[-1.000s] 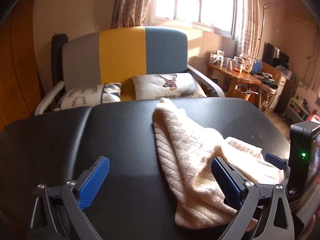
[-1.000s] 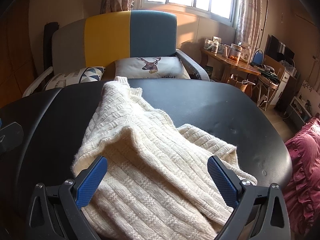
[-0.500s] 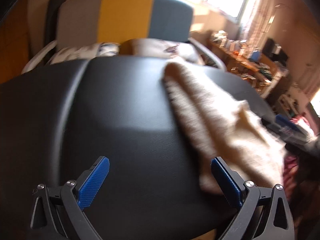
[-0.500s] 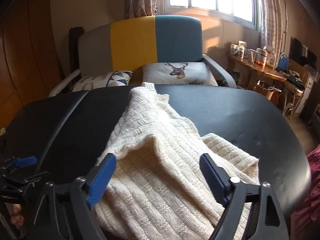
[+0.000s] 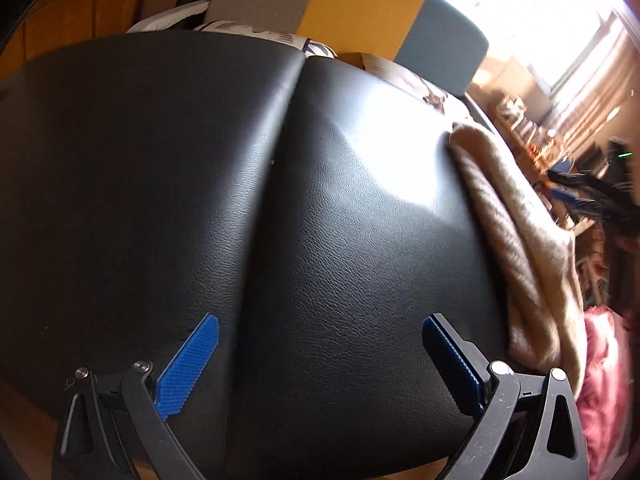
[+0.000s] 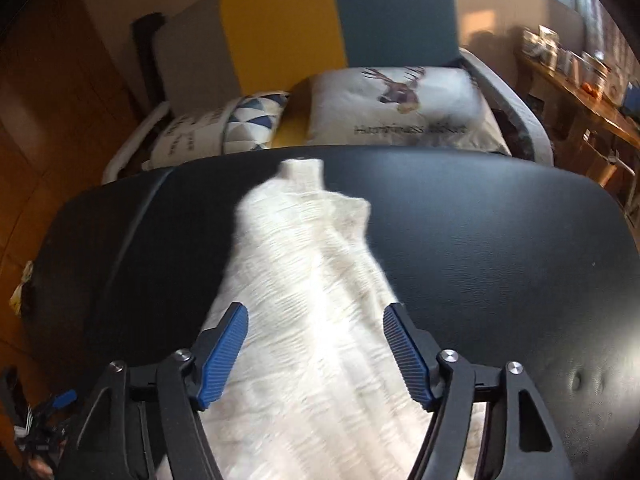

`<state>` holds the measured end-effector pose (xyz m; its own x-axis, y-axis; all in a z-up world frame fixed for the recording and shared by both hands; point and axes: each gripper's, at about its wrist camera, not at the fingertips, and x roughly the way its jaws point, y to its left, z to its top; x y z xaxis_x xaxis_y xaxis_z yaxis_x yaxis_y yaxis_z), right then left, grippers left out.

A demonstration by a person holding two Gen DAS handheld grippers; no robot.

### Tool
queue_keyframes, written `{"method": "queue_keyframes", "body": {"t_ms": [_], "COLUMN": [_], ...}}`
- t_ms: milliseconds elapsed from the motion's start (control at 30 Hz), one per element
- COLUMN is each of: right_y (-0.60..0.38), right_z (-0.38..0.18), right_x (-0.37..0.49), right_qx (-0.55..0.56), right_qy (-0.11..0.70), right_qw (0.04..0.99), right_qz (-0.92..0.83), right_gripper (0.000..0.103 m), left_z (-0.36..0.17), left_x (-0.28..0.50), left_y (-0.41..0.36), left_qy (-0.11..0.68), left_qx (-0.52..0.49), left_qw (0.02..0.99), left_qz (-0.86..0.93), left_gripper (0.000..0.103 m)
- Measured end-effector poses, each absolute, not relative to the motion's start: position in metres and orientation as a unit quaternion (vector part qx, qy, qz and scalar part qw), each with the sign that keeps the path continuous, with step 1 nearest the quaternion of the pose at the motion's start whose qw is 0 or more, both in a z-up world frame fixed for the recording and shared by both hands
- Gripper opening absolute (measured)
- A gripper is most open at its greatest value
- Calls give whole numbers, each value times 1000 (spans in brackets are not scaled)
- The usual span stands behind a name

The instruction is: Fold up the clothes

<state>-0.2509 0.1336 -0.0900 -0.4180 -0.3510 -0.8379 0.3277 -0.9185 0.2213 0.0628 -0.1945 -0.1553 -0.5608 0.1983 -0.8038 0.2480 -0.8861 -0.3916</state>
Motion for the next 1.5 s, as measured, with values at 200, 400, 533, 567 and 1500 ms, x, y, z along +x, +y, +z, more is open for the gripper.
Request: {"method": "queue_keyframes", "body": {"t_ms": [200,400,533,567,1500], "right_y": [168,204,246,260,402], "right_z": [-132,-145,-139,-136,-193], "right_x": [-303,-280,-240,-227,0], "right_qx": [560,585,578,572,407], "right_qy": [-82,-109,-144,-161,-470], "right_qw": [171,193,210,210,146], "right_qz": [-806,-780,-775,-777,-770], "right_gripper": [55,55,55,55,61], "left_z": [-143,-133,-131,-130,-101], "left_x": [52,31,24,24,-104], "left_y": [-203,-194,-179,-175,127], "left_qy": [213,185,177,172,199], "left_qx": [471,474,482,483,586], "left_qw": [26,15,-4,-8,-246], "left_qz": [-855,-861,-858,-858,-746], "left_gripper": [103,103,103,103,96]}}
